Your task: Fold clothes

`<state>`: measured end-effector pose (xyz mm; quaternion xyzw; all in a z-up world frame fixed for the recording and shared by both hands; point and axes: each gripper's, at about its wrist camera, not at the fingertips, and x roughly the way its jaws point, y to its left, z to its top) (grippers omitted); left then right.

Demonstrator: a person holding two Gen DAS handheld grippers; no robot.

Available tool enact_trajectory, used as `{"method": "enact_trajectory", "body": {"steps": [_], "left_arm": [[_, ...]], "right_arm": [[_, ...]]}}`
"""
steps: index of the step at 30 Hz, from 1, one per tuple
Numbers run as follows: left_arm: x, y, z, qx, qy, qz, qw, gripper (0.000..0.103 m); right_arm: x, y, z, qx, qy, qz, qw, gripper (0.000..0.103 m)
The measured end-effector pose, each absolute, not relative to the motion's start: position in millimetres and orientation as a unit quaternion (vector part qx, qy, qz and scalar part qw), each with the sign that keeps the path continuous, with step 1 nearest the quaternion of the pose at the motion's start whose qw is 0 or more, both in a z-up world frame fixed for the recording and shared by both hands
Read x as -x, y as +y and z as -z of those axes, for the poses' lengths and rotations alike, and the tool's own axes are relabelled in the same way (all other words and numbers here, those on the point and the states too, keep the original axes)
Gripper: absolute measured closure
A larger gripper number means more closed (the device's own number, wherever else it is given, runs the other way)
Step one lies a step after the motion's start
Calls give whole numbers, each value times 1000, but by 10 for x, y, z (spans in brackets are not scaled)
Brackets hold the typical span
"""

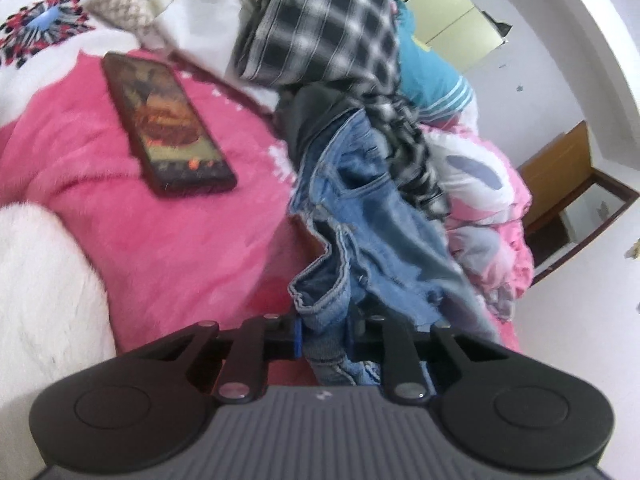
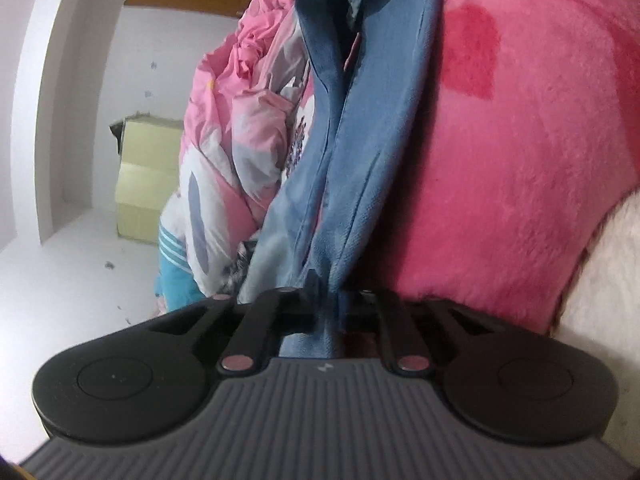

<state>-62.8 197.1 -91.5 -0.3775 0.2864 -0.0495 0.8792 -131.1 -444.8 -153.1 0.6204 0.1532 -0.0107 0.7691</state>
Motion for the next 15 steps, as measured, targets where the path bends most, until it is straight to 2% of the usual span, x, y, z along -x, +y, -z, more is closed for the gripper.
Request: {"method": "enact_trajectory", "body": {"steps": [9, 12, 15], "left_arm": [[751, 2296, 708, 368, 283, 33, 885, 88], [717, 2308, 869, 363, 306, 27, 880, 88], [672, 2306, 1029, 360, 331, 18, 872, 87]], "right_arm": [[1754, -4116, 1016, -573, 170, -2, 801, 100], [1812, -4107, 1200, -562, 205, 21, 801, 99], [1773, -4180, 1394, -565, 243, 38, 788, 94]]}}
